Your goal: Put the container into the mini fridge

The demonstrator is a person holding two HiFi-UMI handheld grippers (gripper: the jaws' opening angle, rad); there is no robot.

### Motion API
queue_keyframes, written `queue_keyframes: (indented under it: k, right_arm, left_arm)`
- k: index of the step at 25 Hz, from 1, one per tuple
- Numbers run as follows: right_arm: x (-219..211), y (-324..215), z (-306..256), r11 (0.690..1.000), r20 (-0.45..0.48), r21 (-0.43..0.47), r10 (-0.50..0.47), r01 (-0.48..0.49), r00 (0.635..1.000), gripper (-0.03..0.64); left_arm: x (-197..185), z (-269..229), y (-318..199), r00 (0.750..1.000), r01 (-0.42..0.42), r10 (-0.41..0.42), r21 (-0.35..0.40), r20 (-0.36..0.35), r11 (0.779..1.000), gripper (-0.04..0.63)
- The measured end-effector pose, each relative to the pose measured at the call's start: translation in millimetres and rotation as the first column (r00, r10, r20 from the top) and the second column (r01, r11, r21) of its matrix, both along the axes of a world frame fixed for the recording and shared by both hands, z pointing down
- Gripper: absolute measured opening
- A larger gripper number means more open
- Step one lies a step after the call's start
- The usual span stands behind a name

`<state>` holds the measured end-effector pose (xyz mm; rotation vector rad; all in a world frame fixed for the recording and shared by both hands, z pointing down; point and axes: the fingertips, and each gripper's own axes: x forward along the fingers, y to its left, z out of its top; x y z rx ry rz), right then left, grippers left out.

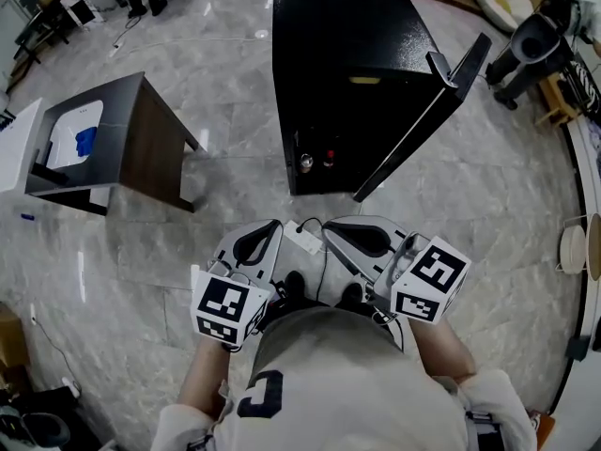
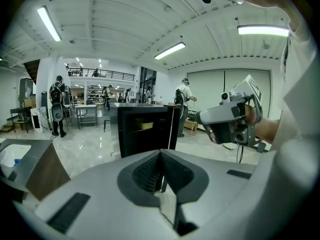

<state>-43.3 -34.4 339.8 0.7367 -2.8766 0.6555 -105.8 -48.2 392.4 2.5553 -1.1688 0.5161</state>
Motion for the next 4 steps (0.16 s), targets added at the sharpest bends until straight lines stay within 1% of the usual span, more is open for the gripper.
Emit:
queue_keyframes:
  k: [4]
  right_arm:
    - [-1.5,-5.5,2.1,1.0,-0.003,-0.003,0.012,-0.012,1.0,0.029]
  left_arm:
    - [-3.2,1.5,-4.9,1.0,-0.007,0.007,-0.001,-0.004,1.0,0.057]
